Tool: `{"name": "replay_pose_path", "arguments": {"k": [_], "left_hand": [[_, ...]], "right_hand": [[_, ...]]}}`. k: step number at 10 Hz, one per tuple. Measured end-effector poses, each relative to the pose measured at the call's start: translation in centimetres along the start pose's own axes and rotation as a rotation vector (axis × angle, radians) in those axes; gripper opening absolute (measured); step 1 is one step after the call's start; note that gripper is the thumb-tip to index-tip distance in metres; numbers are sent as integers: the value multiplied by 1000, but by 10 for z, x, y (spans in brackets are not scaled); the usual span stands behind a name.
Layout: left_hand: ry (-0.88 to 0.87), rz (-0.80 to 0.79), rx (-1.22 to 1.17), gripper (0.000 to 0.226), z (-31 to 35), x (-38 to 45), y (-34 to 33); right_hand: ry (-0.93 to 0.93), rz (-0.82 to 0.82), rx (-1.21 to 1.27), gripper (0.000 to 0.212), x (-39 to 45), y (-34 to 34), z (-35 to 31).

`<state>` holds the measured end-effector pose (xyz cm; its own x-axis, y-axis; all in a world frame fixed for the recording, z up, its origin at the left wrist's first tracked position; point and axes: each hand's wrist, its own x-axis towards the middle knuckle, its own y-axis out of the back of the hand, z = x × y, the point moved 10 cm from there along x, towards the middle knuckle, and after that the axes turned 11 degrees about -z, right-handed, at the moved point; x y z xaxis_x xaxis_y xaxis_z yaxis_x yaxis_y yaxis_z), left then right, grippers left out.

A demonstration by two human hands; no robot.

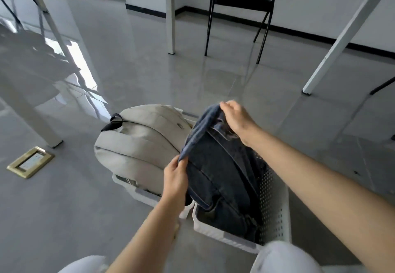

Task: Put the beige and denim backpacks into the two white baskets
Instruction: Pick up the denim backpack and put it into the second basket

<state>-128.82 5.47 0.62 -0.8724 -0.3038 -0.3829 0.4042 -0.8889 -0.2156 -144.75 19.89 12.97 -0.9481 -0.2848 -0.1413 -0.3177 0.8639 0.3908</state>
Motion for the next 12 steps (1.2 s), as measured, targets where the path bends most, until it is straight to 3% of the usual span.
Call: {"name": "replay_pose_path", "arguments": {"k": [1,2,3,4,5,6,8,10,11,12], "left_hand": [[120,289,454,50,-15,6,72],[-118,84,1055,80,-1,-8,37],[-237,-340,1481,87,-34,-28,-24],[-134,-503,1607,103,-75,-34,-29],[-124,-524,1786,114,-93,-37,-27],[-143,-470,1879,111,-90,-32,-27],[-99,-491,1893,112,-79,-9,-36],[-2,-574,1820,113,-83,-6,-35],[93,-645,1790,106,-71,-10,-30],[118,-662,1738,81,-49,-19,-25]], "right_hand": [[-58,-299,-374,51,20,-63,25],[-139,-369,-833,60,18,-74,80],[-286,-492,-858,69,11,-81,135],[-268,-549,-865,67,5,-97,142],[-115,-523,-1080,65,-13,-111,132],[13,-441,-1165,61,-19,-116,133],[-31,-421,-1029,67,25,-103,141],[-54,-406,-1091,62,20,-103,144],[-139,-431,-1097,63,10,-102,132],[-179,-422,-1108,67,-14,-99,108]]}}
